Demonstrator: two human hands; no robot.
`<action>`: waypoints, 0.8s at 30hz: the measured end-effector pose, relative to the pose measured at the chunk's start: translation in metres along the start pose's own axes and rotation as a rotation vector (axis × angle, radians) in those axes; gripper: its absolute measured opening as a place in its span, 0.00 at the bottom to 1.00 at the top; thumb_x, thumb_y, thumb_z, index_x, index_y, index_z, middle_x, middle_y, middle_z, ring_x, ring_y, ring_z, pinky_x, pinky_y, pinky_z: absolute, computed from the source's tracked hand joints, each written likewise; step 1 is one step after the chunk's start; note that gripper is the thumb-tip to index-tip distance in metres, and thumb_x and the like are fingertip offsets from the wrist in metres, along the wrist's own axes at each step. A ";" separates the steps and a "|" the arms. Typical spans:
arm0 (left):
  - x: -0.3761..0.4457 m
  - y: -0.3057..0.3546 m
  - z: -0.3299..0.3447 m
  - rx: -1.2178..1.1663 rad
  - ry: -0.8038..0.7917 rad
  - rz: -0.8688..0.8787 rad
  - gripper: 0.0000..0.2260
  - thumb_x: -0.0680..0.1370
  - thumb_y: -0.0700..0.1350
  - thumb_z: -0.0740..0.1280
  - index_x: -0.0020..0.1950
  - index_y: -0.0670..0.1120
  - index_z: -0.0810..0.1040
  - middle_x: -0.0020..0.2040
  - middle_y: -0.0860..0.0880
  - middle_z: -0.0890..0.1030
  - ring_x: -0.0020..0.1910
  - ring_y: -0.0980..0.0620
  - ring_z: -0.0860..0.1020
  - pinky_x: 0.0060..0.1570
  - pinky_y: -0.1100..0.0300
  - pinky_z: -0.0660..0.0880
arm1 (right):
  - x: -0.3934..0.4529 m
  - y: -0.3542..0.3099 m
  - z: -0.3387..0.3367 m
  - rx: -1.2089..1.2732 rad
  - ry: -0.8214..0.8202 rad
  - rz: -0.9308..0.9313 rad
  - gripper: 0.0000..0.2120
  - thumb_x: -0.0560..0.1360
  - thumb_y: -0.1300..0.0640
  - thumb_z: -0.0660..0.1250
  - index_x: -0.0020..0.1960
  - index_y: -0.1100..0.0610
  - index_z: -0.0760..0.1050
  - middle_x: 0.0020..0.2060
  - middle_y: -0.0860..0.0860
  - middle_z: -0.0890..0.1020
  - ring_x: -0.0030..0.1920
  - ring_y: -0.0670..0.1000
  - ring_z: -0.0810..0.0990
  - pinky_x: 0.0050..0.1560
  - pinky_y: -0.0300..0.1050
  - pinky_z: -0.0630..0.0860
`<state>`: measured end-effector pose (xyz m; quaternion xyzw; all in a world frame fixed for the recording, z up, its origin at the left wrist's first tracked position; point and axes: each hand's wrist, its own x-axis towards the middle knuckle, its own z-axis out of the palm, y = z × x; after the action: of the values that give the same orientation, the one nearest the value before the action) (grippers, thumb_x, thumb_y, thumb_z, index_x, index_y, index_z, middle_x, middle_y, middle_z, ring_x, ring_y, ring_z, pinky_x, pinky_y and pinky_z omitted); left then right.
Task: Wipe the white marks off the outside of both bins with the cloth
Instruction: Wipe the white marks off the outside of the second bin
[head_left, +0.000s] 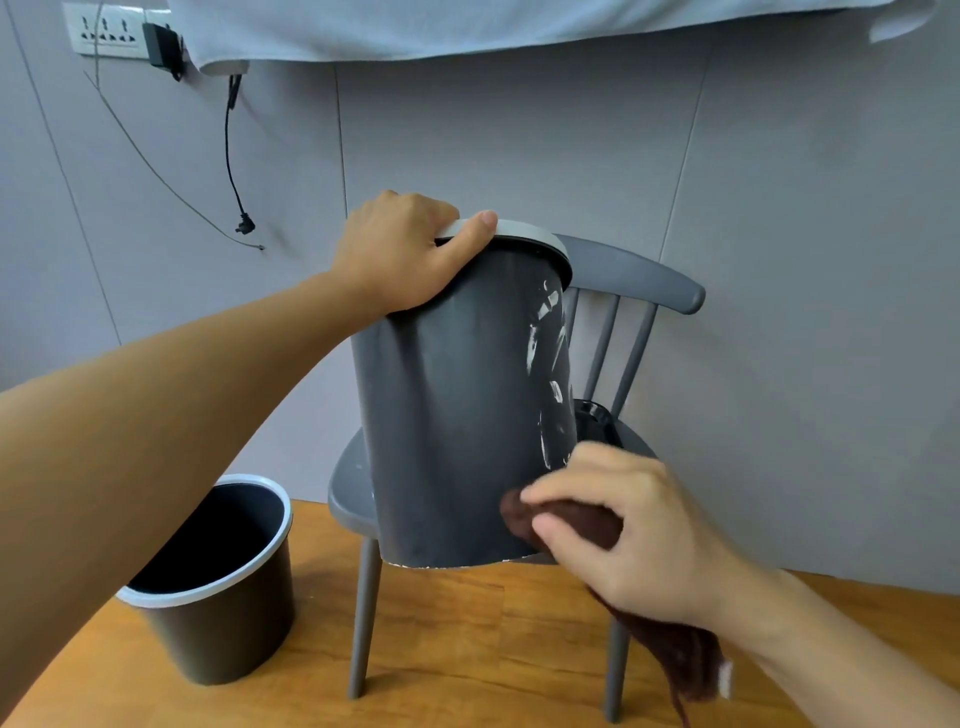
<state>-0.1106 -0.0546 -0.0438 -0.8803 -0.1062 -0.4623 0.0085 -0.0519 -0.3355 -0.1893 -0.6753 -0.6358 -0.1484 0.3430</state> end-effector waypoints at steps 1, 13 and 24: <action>0.000 0.001 0.000 0.000 -0.001 0.004 0.28 0.81 0.64 0.56 0.32 0.43 0.59 0.26 0.46 0.61 0.29 0.44 0.61 0.31 0.50 0.62 | 0.006 0.000 -0.002 0.022 0.072 0.019 0.09 0.77 0.47 0.71 0.56 0.43 0.84 0.43 0.38 0.78 0.44 0.42 0.81 0.42 0.32 0.75; -0.001 0.004 -0.002 -0.004 -0.016 -0.019 0.29 0.80 0.65 0.56 0.32 0.43 0.58 0.26 0.46 0.60 0.30 0.44 0.62 0.31 0.52 0.58 | -0.007 -0.010 -0.001 -0.108 -0.145 -0.097 0.09 0.79 0.45 0.68 0.58 0.41 0.82 0.41 0.39 0.74 0.41 0.43 0.76 0.37 0.35 0.73; -0.007 -0.004 -0.007 0.003 -0.002 -0.058 0.27 0.81 0.63 0.56 0.32 0.45 0.56 0.26 0.47 0.58 0.28 0.47 0.59 0.31 0.53 0.57 | -0.008 -0.018 0.001 0.130 -0.054 -0.021 0.09 0.76 0.50 0.72 0.56 0.44 0.86 0.41 0.40 0.79 0.42 0.44 0.81 0.41 0.33 0.73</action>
<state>-0.1210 -0.0530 -0.0456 -0.8772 -0.1326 -0.4615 -0.0036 -0.0703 -0.3416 -0.1909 -0.6485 -0.6603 -0.0921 0.3674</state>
